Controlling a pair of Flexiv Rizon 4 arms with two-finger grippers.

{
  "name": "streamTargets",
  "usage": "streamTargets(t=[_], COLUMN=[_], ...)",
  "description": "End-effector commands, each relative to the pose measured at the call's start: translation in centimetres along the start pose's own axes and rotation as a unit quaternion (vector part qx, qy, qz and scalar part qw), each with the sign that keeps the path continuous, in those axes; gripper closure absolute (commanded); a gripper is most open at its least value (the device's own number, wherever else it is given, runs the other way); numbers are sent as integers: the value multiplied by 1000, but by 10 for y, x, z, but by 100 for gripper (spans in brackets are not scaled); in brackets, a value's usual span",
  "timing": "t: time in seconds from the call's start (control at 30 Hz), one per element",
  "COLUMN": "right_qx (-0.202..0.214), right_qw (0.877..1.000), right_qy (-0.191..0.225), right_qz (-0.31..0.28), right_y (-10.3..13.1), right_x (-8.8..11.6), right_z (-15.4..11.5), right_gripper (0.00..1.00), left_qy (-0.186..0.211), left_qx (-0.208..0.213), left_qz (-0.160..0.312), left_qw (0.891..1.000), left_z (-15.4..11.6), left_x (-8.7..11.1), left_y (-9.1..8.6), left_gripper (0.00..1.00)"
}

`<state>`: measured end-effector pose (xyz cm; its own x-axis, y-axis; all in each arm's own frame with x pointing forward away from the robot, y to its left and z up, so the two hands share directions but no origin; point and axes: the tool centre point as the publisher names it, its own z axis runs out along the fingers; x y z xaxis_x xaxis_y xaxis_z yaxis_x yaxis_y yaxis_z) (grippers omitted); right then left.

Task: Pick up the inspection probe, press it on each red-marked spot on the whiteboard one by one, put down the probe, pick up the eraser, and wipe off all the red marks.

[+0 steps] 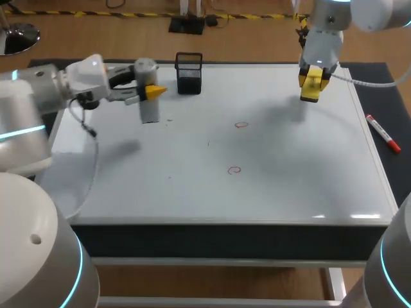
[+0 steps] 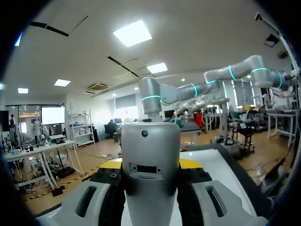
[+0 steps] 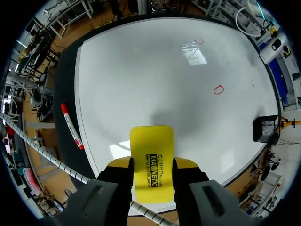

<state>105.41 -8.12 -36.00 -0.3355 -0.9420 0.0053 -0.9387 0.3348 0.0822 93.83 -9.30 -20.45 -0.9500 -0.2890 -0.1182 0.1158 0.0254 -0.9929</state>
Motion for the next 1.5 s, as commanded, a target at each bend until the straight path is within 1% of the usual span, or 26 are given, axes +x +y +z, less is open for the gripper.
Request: streamTargets(t=[0.03,0.17,0.27,0.43,0.73,0.93,1.1,1.2,1.27,1.33,1.5], right_qx=[-1,-1,-1,-1,-1,-1,-1,-1,-1,-1,-1], right_qw=[1000,1000,1000,1000,1000,1000,1000,1000,1000,1000,1000], right_qy=[1,1,1,1,1,1,1,1,1,1,1], right_qz=[-1,-1,-1,-1,-1,-1,-1,-1,-1,-1,-1], right_y=[-1,-1,-1,-1,-1,-1,-1,-1,-1,-1,-1], right_x=[0,0,0,0,0,0,0,0,0,0,0], right_z=[-1,-1,-1,-1,-1,-1,-1,-1,-1,-1,-1], right_gripper=[100,100,100,100,100,100,100,100,100,100,100], left_qy=[21,33,35,38,18,21,25,33,49,55,55], left_qx=[-4,-4,5,7,7,12,15,20,35,29,31], left_qz=[-5,-8,-14,-19,-38,-40,-39,-38,-35,-32,-34], left_qw=[1000,999,999,999,999,999,999,999,998,998,997], left_z=[62,95,113,143,189,208,221,225,226,230,235], left_x=[-14,-10,-8,1,7,4,7,9,9,10,9], left_y=[2,4,7,9,21,28,33,40,43,45,52], left_gripper=[100,100,100,100,100,100,100,100,100,100,100])
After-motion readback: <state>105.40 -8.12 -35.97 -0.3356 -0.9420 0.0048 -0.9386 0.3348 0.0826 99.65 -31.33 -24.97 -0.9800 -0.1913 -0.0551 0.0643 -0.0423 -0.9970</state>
